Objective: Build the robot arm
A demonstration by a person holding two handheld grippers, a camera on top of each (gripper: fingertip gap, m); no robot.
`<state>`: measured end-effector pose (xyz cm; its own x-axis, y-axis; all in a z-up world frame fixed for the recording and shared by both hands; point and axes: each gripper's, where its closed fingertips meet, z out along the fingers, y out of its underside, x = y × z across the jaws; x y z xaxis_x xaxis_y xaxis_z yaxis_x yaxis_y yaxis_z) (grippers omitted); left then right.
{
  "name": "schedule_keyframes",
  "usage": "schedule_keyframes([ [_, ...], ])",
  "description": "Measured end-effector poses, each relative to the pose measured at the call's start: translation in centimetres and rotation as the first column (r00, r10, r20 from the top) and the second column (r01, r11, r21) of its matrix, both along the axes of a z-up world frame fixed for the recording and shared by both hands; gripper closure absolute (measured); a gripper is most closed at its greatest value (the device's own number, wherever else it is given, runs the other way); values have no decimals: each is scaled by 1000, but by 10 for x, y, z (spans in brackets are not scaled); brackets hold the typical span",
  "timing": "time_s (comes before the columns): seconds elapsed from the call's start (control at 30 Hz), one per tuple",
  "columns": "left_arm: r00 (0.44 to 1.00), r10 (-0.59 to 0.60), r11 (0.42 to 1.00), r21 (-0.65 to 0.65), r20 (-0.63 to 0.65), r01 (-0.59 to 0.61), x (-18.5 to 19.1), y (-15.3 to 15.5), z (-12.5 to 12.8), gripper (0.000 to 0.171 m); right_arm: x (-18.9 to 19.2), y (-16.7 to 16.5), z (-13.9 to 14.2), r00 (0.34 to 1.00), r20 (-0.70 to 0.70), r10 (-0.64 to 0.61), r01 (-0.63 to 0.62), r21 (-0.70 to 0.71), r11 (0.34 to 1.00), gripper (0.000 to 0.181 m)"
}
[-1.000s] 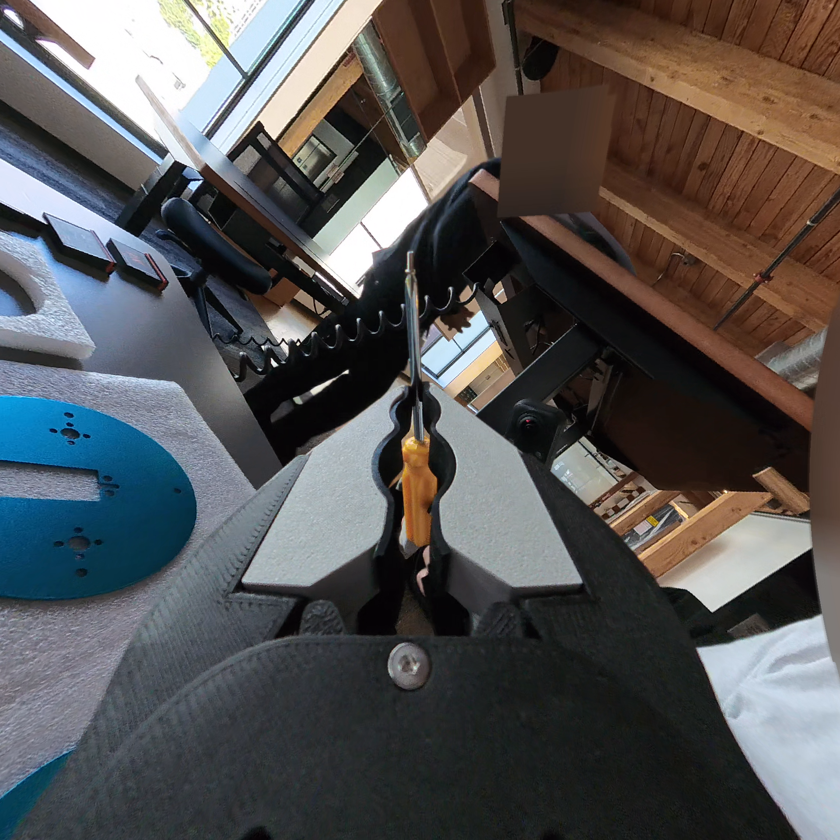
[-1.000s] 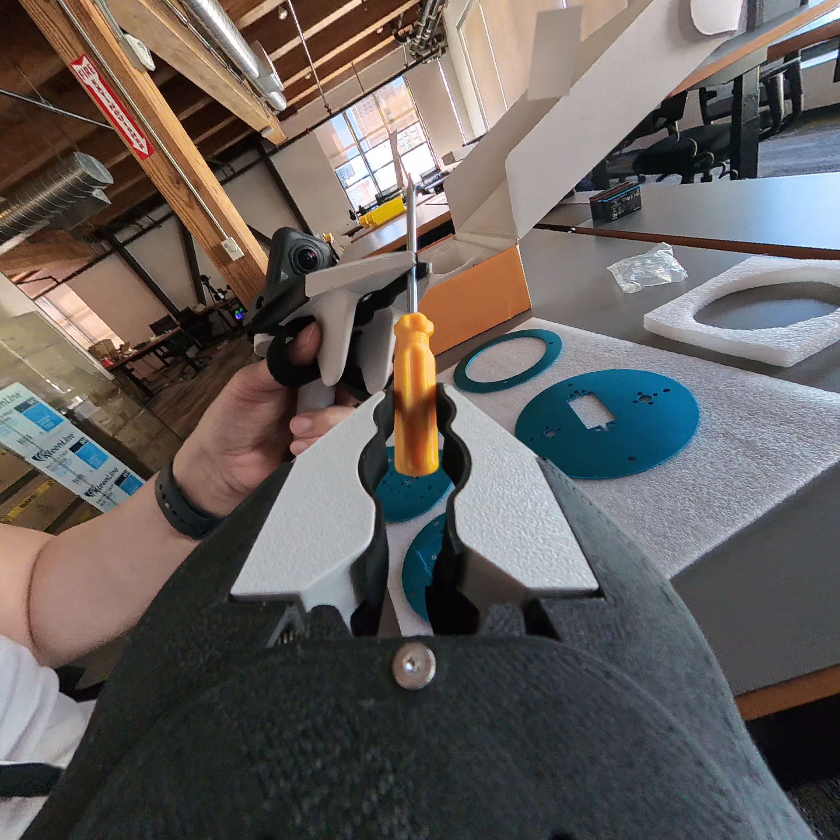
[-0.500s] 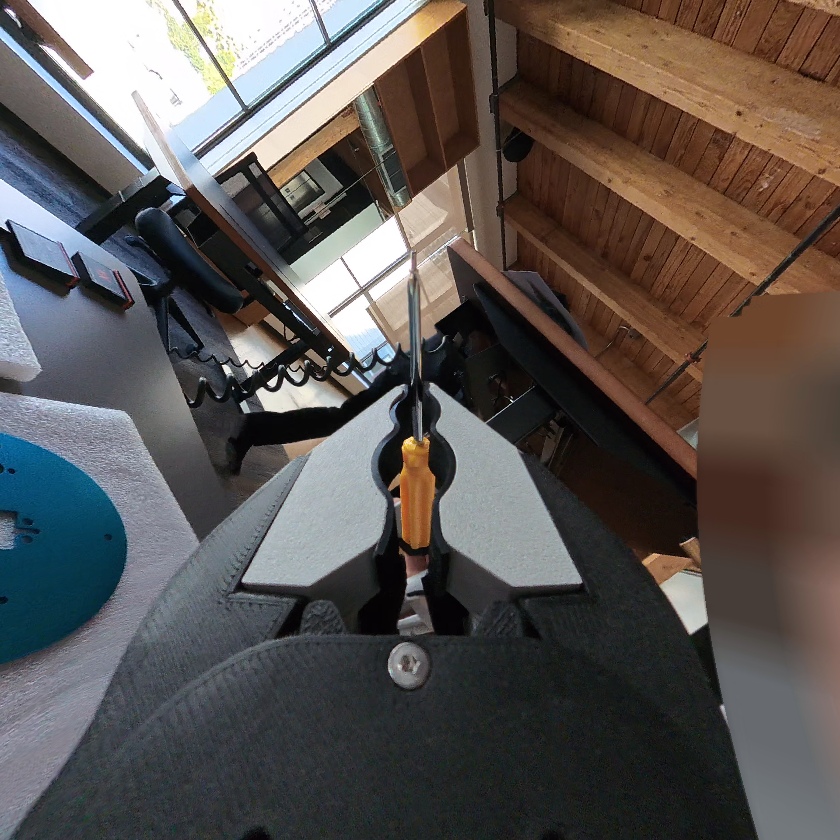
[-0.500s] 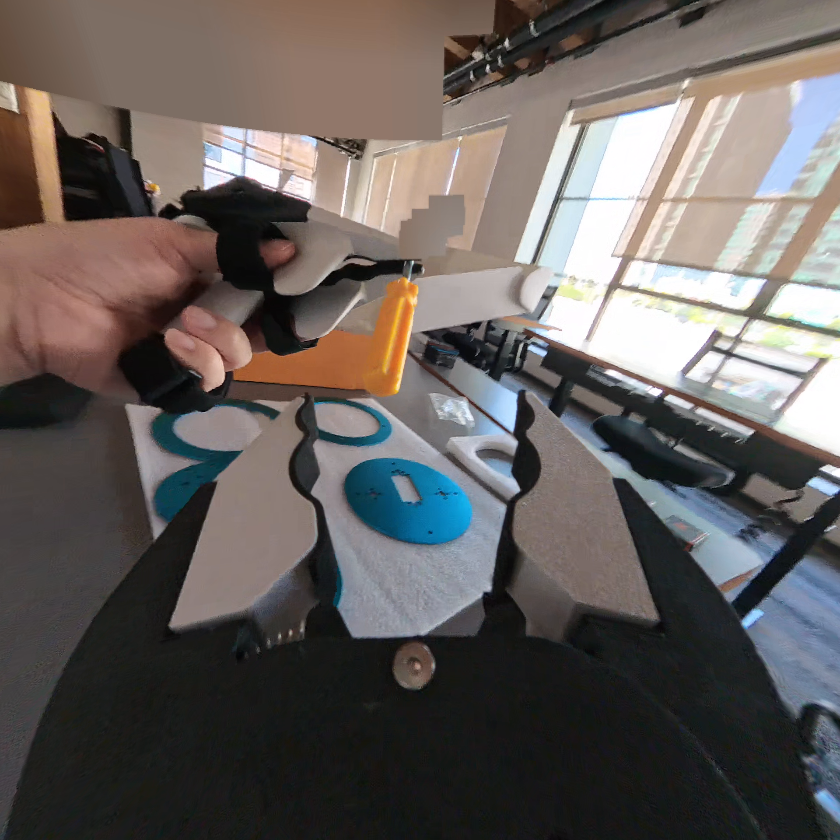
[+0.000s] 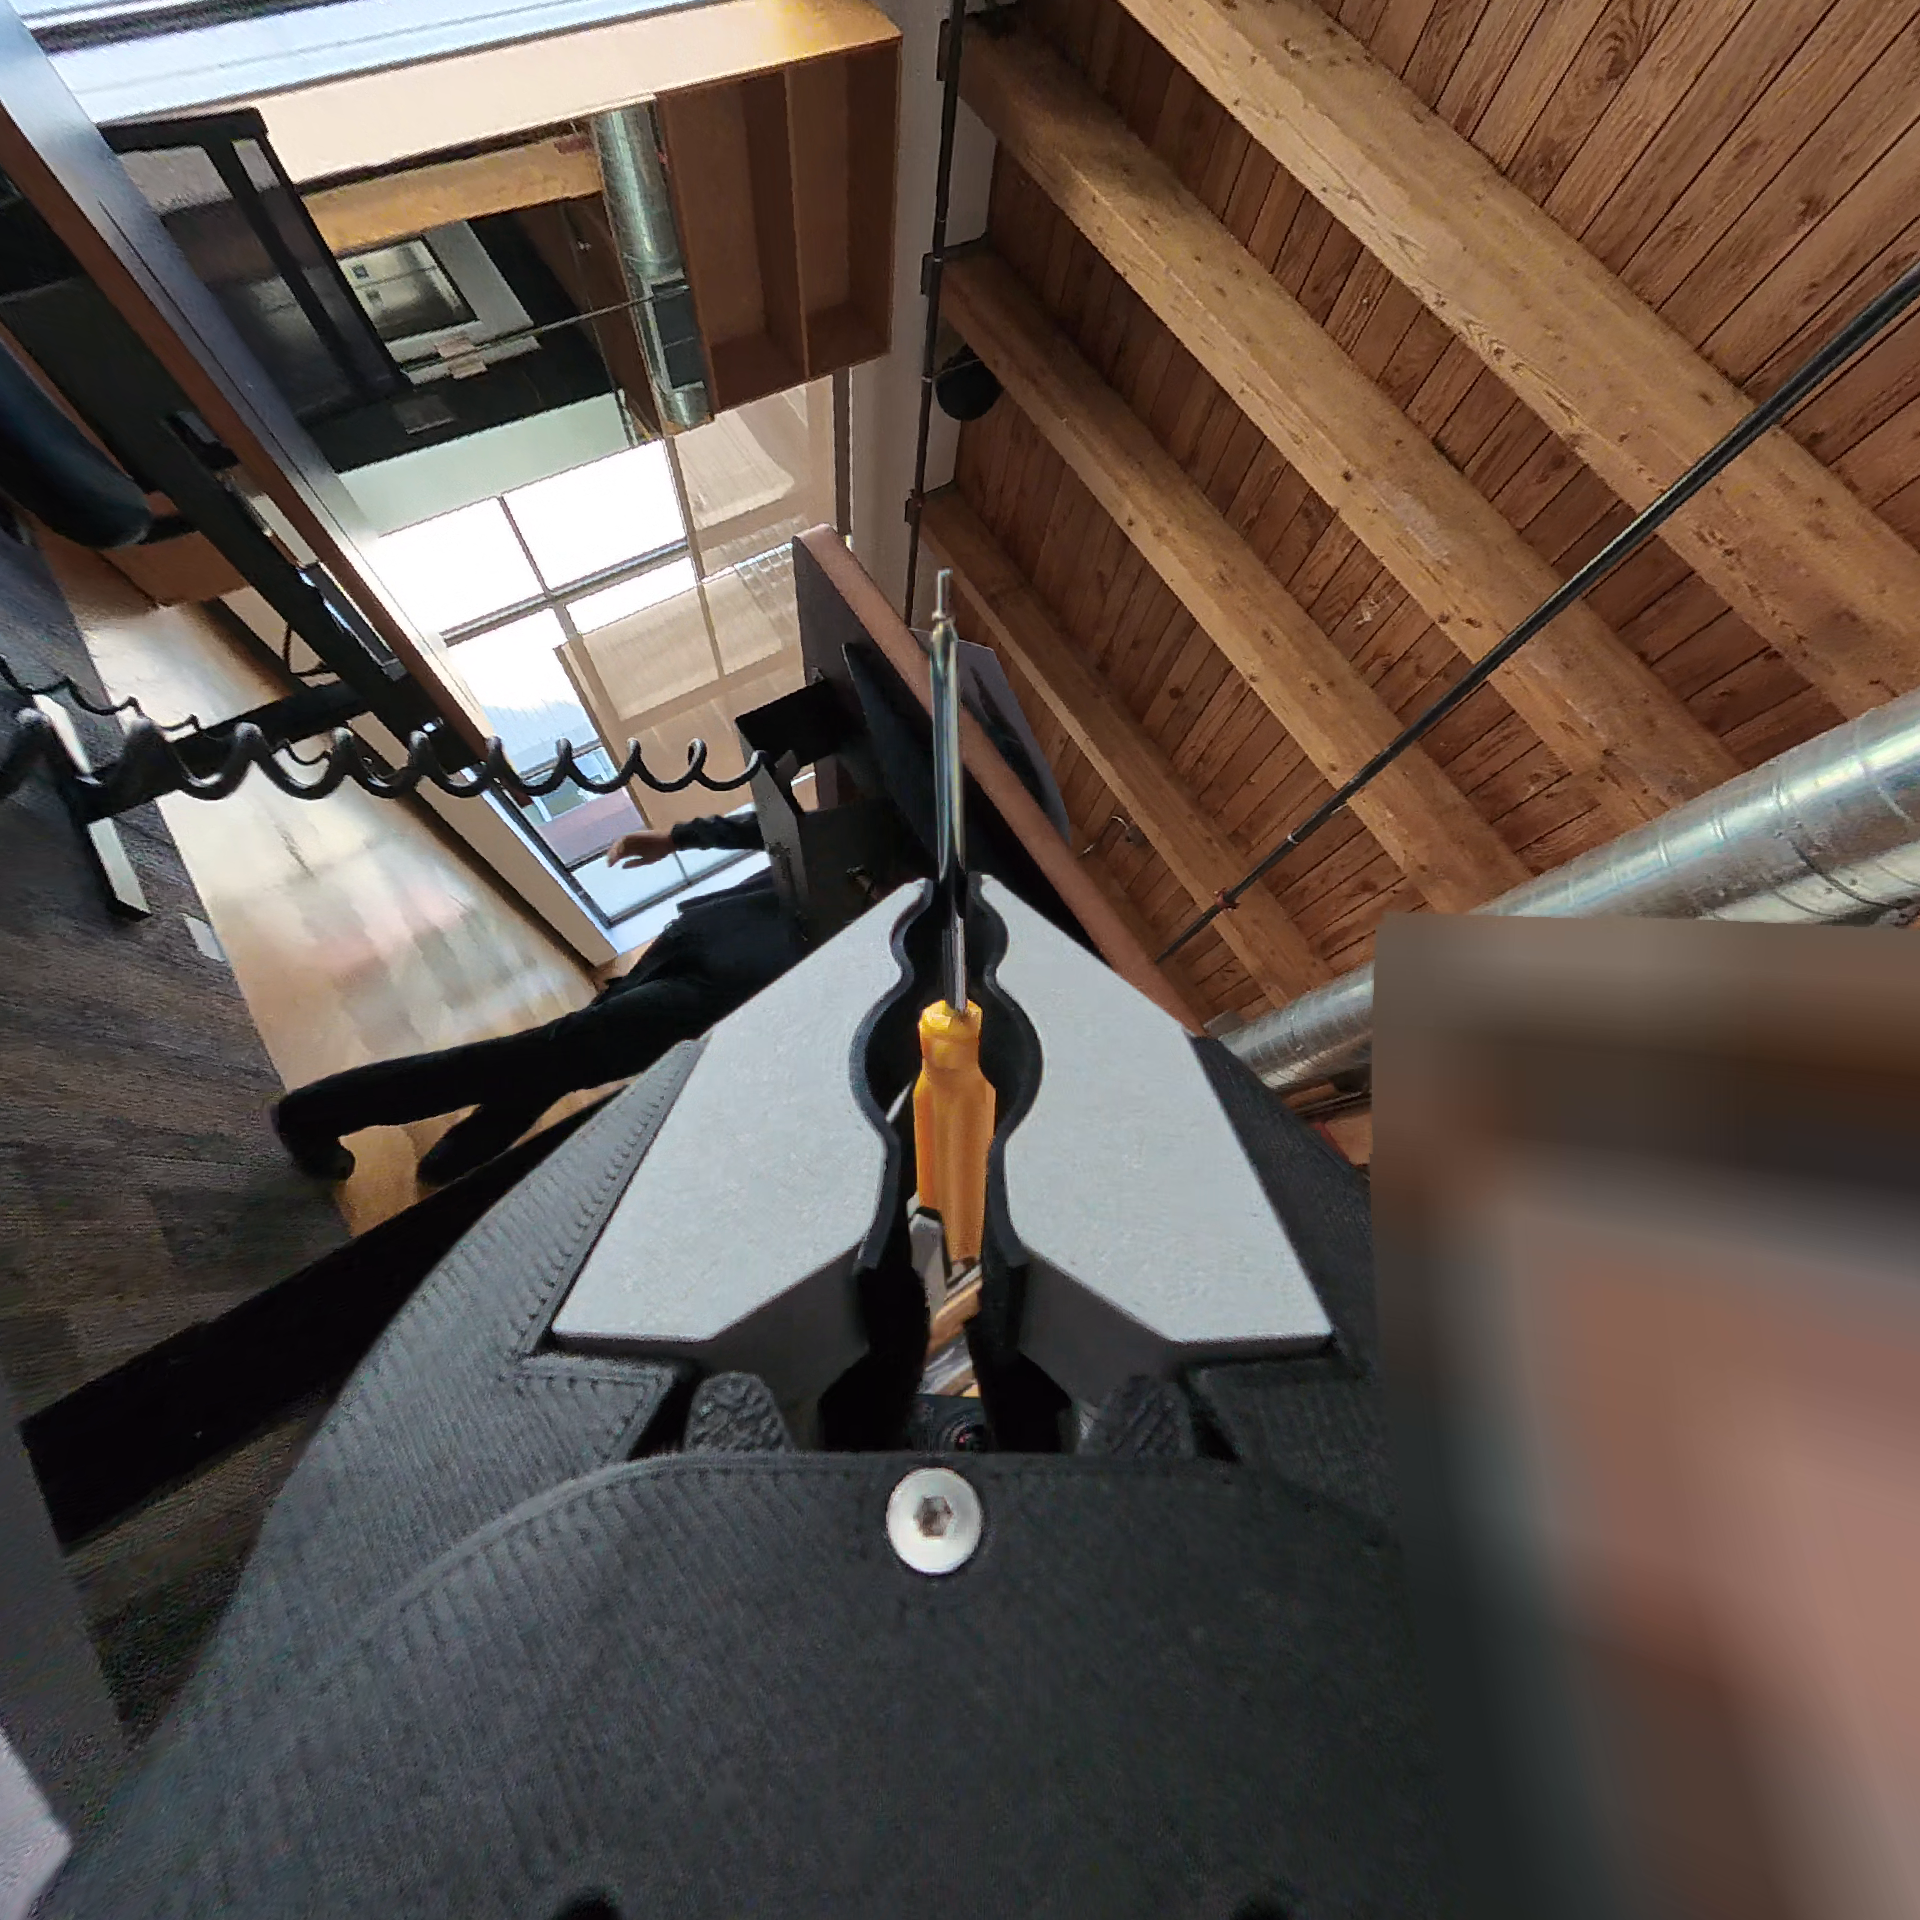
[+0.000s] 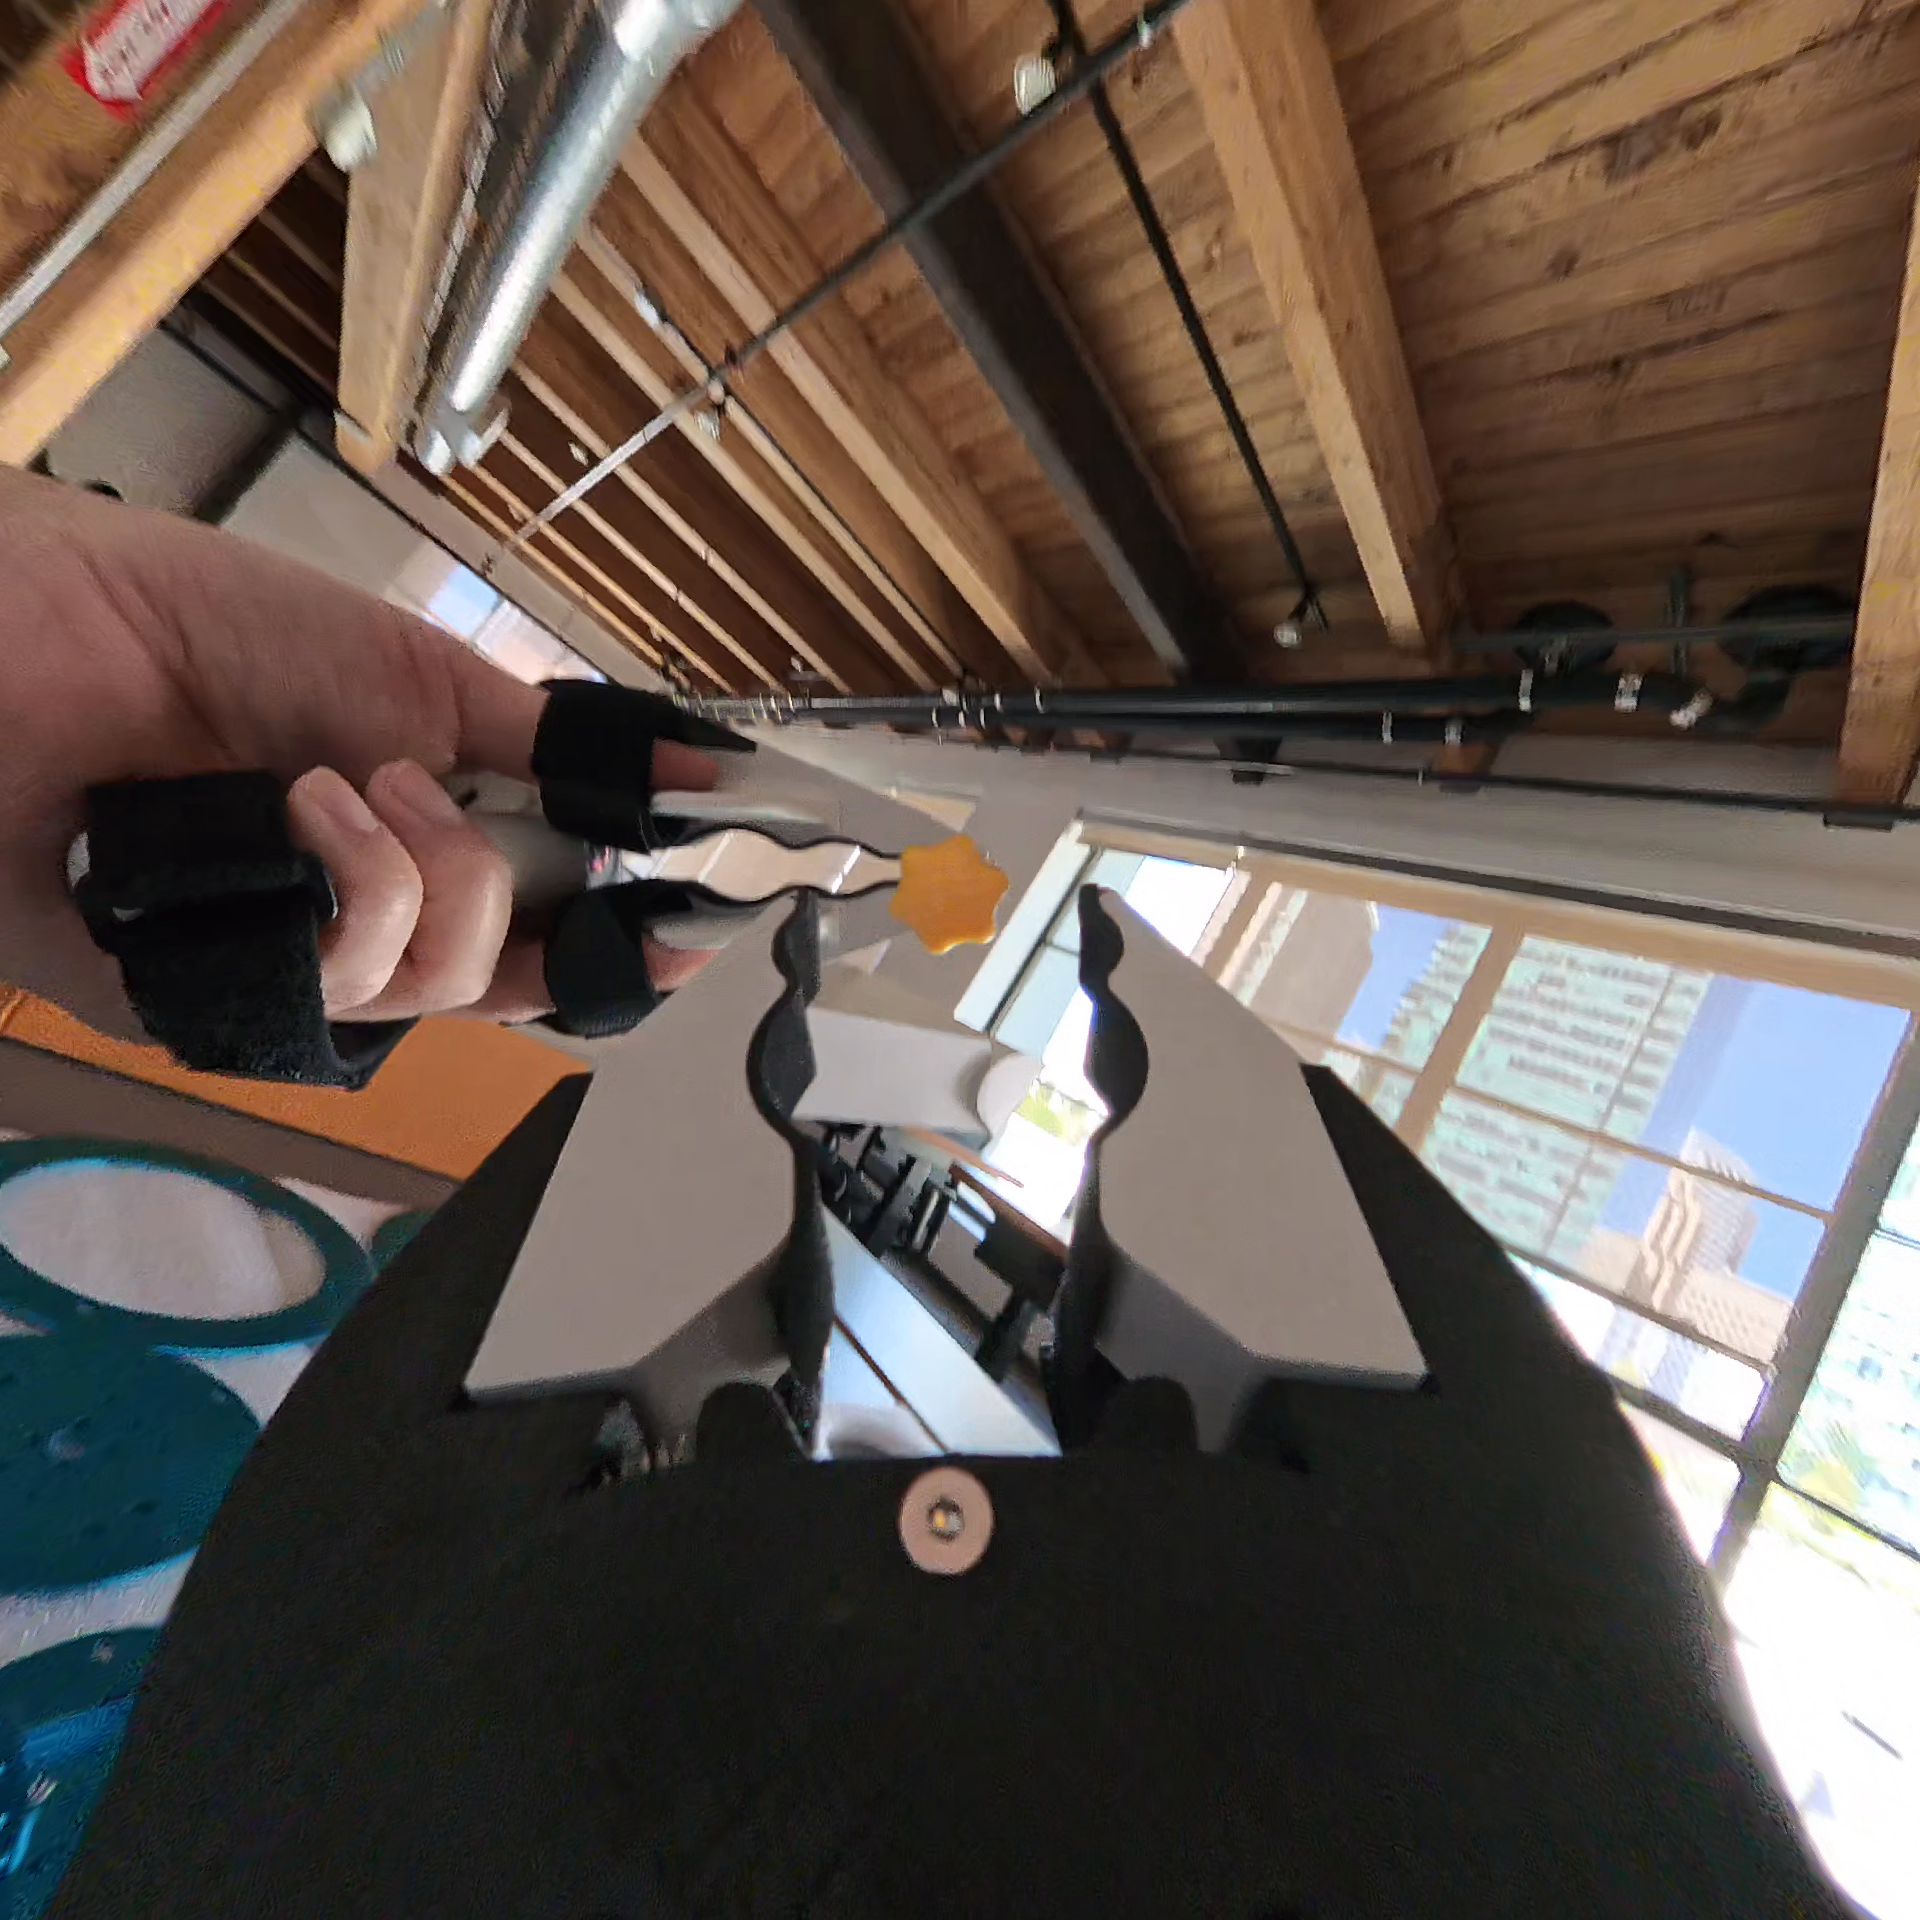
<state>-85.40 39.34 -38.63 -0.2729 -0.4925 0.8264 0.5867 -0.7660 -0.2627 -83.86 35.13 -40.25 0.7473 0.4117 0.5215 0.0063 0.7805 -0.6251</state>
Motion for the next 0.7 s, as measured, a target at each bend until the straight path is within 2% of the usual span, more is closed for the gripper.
schedule_keyframes([
  [0.13, 998, -52, 999, -6, 42, 52, 4, -9, 10, 170, -4, -13, 22, 998, 3, 71, -70, 114, 991, 142],
  [0.27, 994, -78, 997, -10, 74, 79, 6, -14, 16, 169, -10, -21, 34, 998, 21, 62, -65, 193, 979, 150],
  [0.47, 983, -126, 991, -31, 137, 132, 10, -19, 19, 169, -10, -26, 41, 1000, 19, 16, -21, 250, 968, 157],
  [0.6, 975, -152, 985, -54, 165, 163, 15, -21, 16, 169, -13, -30, 44, 999, 36, 19, -28, 274, 961, 158],
  [0.7, 960, -184, 977, -66, 211, 202, 16, -23, 17, 169, -11, -35, 48, 999, 28, 27, -34, 299, 954, 164],
])
